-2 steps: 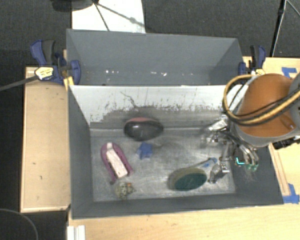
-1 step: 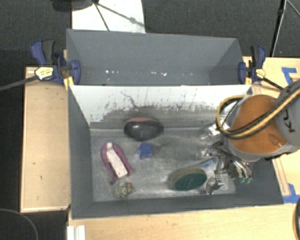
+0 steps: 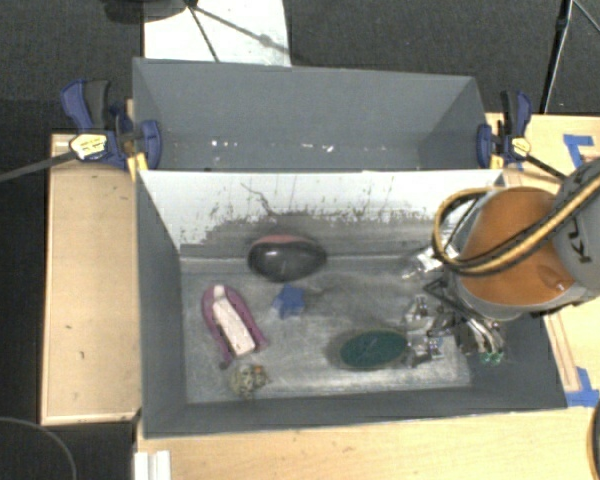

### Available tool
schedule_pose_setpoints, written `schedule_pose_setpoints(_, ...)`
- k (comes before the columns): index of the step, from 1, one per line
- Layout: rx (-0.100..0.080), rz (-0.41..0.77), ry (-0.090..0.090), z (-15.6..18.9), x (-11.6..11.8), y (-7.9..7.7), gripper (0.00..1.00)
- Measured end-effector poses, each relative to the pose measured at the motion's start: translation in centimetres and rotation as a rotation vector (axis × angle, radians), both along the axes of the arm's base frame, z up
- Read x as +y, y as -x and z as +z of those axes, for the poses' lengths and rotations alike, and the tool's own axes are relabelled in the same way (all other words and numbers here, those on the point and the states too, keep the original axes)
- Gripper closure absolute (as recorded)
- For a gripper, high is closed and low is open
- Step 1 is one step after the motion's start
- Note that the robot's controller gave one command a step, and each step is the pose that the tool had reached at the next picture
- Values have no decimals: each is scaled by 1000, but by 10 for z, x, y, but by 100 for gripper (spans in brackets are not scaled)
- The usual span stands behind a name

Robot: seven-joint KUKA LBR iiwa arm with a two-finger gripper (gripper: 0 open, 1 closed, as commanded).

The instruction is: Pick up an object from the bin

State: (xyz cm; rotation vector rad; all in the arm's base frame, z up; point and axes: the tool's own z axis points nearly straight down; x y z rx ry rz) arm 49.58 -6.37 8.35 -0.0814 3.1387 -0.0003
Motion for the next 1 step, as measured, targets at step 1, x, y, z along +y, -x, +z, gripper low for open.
schedule_pose_setpoints(1, -10, 120, 2, 234, -11, 4, 100)
